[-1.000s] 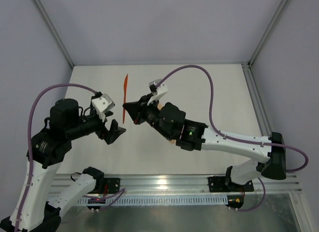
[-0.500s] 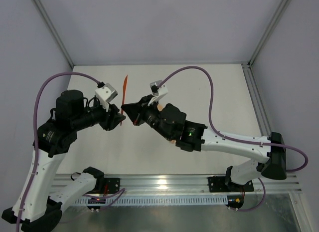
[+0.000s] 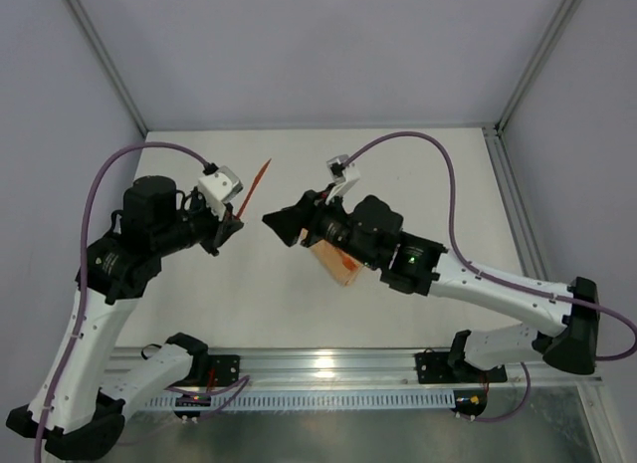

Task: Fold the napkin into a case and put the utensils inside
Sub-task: Pass from the right arm to the left, then pass from the left arm to the right, then insert the knife into the folded napkin.

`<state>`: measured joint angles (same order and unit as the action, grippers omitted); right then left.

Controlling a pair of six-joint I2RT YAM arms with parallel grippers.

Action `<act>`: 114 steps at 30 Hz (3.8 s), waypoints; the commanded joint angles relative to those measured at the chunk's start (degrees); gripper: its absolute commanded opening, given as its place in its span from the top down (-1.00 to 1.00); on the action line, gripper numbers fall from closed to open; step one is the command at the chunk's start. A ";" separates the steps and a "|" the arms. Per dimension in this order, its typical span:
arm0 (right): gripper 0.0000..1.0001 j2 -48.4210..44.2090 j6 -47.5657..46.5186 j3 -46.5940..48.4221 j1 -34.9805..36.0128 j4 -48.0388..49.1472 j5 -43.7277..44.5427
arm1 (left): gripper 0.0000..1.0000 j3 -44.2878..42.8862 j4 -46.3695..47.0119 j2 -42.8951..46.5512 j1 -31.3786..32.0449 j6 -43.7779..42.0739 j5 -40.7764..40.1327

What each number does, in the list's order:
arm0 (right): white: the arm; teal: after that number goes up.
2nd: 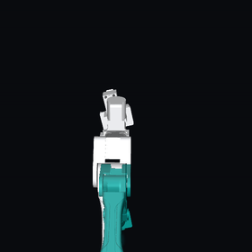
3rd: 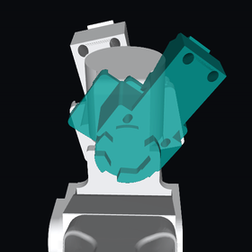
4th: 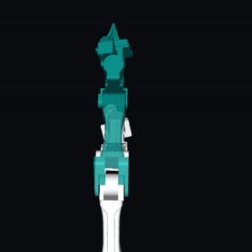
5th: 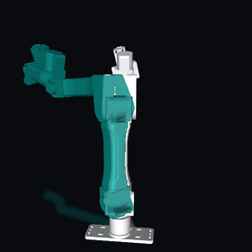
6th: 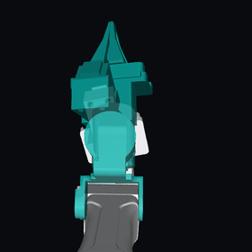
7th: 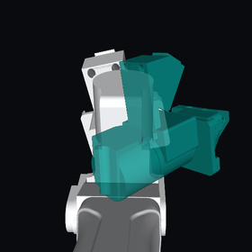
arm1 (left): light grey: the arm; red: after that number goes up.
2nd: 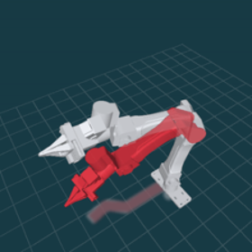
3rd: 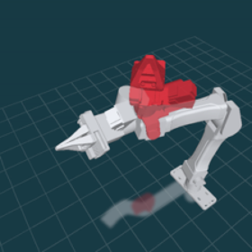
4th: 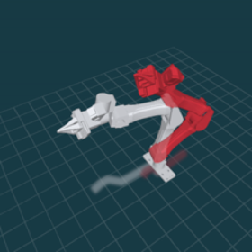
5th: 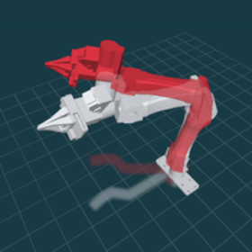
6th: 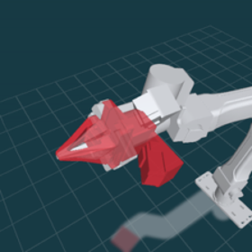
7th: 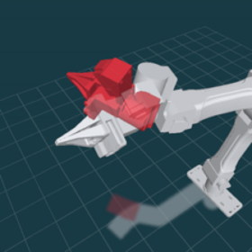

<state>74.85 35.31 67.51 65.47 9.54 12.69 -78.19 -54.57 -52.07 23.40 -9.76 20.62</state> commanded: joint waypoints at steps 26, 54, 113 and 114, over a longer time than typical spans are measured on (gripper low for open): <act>-0.46 26.13 -19.50 37.26 4.22 -41.01 -28.42 | 1.00 36.88 -2.92 47.94 -0.11 -103.71 -1.28; -0.09 26.49 -13.60 32.08 9.06 -37.23 -24.20 | 1.00 39.17 -3.35 49.17 -0.19 -98.97 -5.24; 0.94 23.23 -24.41 3.94 -15.29 -49.35 -3.72 | 0.14 3.39 23.78 -42.05 -3.79 13.00 -1.82; 0.94 24.72 -24.67 4.47 -15.29 -49.62 -4.07 | 0.14 4.09 28.76 -42.84 -4.15 13.88 -3.12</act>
<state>98.13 12.38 67.81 50.02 -40.58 10.20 -75.40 -39.53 -93.86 21.15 -4.97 15.31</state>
